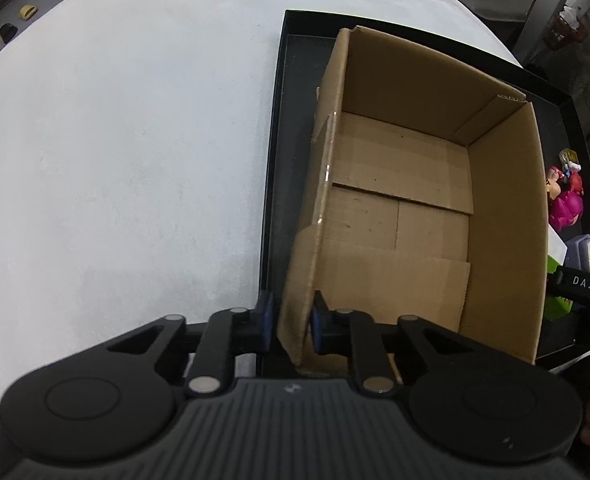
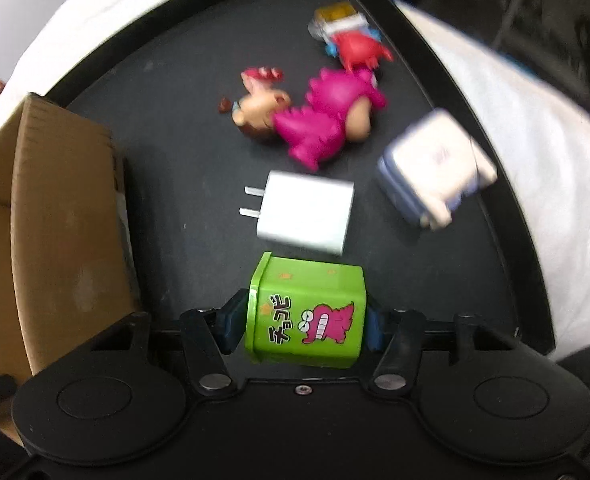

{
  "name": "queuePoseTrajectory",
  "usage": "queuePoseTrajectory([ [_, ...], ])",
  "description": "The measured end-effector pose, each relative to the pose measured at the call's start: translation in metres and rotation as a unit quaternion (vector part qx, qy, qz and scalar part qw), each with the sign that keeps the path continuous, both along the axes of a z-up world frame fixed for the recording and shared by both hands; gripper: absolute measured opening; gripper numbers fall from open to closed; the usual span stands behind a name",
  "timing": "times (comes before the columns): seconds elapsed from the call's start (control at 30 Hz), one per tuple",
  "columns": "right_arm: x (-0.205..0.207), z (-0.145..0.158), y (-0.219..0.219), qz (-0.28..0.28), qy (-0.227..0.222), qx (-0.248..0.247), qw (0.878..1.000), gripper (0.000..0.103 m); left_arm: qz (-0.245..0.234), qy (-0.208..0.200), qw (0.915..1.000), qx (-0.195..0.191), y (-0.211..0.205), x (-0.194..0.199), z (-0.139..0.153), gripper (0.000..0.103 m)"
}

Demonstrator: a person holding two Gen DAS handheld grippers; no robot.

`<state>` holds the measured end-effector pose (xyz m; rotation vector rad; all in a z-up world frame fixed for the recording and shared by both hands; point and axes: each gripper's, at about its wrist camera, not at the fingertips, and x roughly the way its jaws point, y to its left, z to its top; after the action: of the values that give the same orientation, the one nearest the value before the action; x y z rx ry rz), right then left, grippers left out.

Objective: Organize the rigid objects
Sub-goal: 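Grip the cardboard box wall with the left tool while the right tool grasps the green cube box, then lift the green cube box with the right tool and lower it into the cardboard box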

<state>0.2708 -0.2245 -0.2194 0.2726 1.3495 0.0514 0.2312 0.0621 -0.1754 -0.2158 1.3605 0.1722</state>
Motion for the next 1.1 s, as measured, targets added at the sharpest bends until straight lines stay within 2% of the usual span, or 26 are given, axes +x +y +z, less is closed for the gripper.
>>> queuePoseTrajectory([
  [0.07,0.0,0.002,-0.001,-0.004,0.004,0.007,1.0,0.055,-0.001,0.0,1.0,-0.006,0.001,0.001,-0.002,0.012],
  [0.2,0.0,0.009,-0.002,-0.011,-0.002,0.013,1.0,0.055,-0.006,-0.005,0.9999,-0.009,-0.001,0.001,-0.002,0.012],
  [0.5,-0.003,0.052,-0.01,-0.022,-0.061,0.031,0.997,0.055,-0.015,-0.018,0.9994,-0.025,0.007,-0.009,0.002,0.012],
  [0.67,-0.01,0.082,0.0,-0.004,-0.098,0.038,0.994,0.055,-0.025,-0.033,0.9988,-0.025,0.009,-0.015,0.007,0.013],
  [0.77,-0.015,0.1,0.006,0.008,-0.12,0.045,0.992,0.055,-0.023,-0.031,0.9983,-0.044,0.014,-0.018,0.007,0.014],
  [1.0,-0.022,0.124,0.019,0.016,-0.152,0.052,0.987,0.055,-0.048,-0.038,0.9971,-0.045,0.012,-0.023,0.008,0.014],
  [1.1,-0.025,0.129,0.027,0.019,-0.155,0.058,0.986,0.055,-0.045,-0.042,0.9965,-0.057,0.016,-0.023,0.009,0.014],
])
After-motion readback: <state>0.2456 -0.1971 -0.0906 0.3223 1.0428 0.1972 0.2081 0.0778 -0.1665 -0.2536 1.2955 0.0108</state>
